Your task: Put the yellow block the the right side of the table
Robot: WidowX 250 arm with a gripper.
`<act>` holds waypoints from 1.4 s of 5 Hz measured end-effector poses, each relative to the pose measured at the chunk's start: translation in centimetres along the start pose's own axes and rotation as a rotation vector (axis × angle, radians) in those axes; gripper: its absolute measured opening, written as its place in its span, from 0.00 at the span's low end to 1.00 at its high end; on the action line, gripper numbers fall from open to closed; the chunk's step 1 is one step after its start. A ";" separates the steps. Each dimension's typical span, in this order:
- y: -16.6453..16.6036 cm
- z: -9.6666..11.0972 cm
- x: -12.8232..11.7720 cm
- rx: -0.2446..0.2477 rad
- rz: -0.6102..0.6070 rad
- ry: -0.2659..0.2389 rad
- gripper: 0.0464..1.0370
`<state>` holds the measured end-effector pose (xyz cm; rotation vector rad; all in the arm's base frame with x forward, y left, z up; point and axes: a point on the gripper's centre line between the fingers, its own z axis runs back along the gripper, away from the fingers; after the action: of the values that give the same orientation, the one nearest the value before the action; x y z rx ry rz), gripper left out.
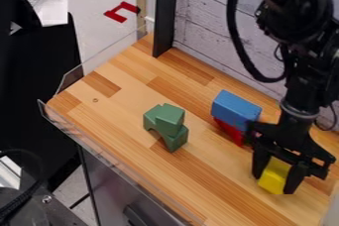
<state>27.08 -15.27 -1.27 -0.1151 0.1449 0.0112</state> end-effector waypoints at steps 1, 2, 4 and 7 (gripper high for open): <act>-0.1 -0.5 -0.1 0.005 0.004 0.006 0.54; 0.0 -0.7 0.0 0.012 0.010 0.003 0.60; 0.5 -0.7 -0.9 0.039 0.061 -0.002 0.96; 0.4 5.6 -2.5 0.091 0.090 -0.135 0.96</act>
<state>25.39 -14.23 4.57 -0.0169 0.0155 0.1019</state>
